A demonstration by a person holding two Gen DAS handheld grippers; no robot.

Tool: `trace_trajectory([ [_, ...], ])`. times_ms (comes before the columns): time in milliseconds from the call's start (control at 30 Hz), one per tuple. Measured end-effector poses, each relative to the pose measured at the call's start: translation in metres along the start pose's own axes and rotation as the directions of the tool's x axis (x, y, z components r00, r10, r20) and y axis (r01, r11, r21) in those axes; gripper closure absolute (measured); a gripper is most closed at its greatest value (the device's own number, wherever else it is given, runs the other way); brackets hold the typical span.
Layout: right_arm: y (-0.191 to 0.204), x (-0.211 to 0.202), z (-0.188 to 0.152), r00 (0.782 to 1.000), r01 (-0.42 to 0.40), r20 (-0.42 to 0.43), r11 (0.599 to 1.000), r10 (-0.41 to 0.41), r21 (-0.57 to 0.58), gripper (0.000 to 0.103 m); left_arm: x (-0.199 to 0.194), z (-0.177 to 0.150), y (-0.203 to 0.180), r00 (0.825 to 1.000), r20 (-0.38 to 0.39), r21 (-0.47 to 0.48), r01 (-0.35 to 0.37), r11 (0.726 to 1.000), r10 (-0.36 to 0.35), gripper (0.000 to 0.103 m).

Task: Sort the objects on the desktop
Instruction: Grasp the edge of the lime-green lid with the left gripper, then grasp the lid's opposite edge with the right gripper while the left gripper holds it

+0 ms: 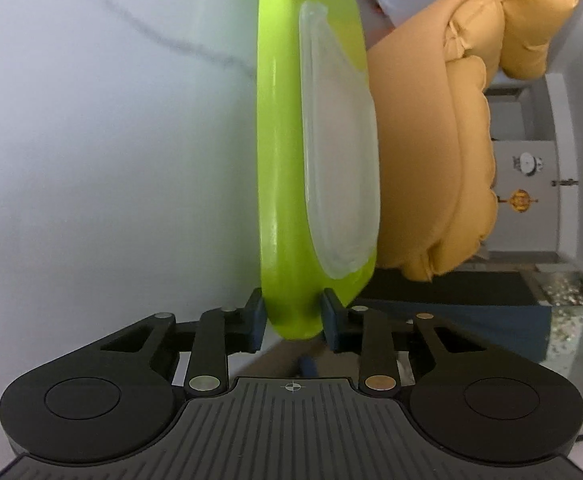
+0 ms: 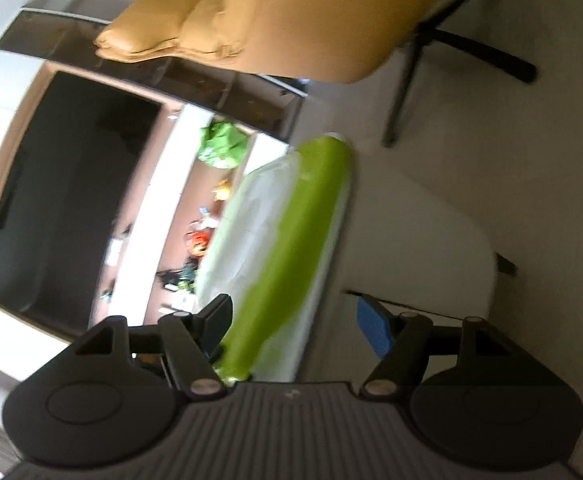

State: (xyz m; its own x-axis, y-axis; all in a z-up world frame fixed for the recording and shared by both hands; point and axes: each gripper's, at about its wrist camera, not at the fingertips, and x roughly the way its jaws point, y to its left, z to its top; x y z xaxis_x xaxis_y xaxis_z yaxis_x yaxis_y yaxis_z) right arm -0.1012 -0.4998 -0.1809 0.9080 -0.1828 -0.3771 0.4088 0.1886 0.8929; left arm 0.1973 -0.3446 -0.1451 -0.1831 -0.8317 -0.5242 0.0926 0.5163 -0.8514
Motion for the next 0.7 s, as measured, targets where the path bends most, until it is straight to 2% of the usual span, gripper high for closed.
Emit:
trace_trajectory([
  [100, -0.009, 0.0, 0.002, 1.0, 0.017, 0.013, 1.0, -0.017, 0.024, 0.031, 0.01, -0.01, 0.002, 0.999, -0.045, -0.039, -0.001, 0.999, -0.001, 0.072],
  [233, -0.013, 0.008, -0.002, 1.0, -0.012, -0.003, 0.999, 0.013, 0.043, 0.028, 0.014, -0.031, -0.01, 0.996, -0.067, 0.045, -0.049, 0.998, 0.052, 0.071],
  [333, -0.018, 0.016, -0.004, 1.0, -0.02, 0.009, 0.996, 0.019, 0.087, 0.032, 0.007, -0.036, -0.019, 0.993, -0.058, 0.09, -0.095, 0.991, 0.101, 0.066],
  [400, -0.018, 0.022, -0.002, 1.0, -0.011, 0.017, 0.993, 0.009, 0.119, 0.033, 0.001, -0.038, -0.021, 0.994, -0.045, 0.086, -0.094, 0.992, 0.098, 0.044],
  [467, -0.015, 0.028, -0.002, 1.0, -0.022, 0.008, 0.989, 0.021, 0.144, 0.033, -0.008, -0.038, -0.023, 0.998, -0.018, 0.086, -0.063, 0.994, 0.065, 0.031],
  [533, -0.009, 0.035, -0.005, 0.999, -0.035, -0.007, 0.987, 0.036, 0.154, 0.035, -0.019, -0.037, -0.026, 0.999, 0.024, 0.083, -0.043, 0.996, 0.041, 0.024],
  [600, 0.001, 0.041, -0.007, 0.999, 0.025, -0.028, 0.991, -0.021, 0.134, 0.047, -0.032, -0.036, -0.027, 0.997, 0.071, 0.082, -0.027, 0.996, 0.021, 0.013],
  [633, 0.004, 0.042, -0.006, 0.998, 0.05, -0.036, 0.992, -0.046, 0.114, 0.055, -0.04, -0.035, -0.027, 0.996, 0.094, 0.081, -0.02, 0.997, 0.012, 0.01],
  [700, 0.002, 0.037, -0.002, 0.997, 0.054, -0.065, 0.991, -0.046, 0.12, 0.056, -0.057, -0.034, -0.026, 0.991, 0.137, 0.08, -0.018, 0.997, 0.007, 0.01],
])
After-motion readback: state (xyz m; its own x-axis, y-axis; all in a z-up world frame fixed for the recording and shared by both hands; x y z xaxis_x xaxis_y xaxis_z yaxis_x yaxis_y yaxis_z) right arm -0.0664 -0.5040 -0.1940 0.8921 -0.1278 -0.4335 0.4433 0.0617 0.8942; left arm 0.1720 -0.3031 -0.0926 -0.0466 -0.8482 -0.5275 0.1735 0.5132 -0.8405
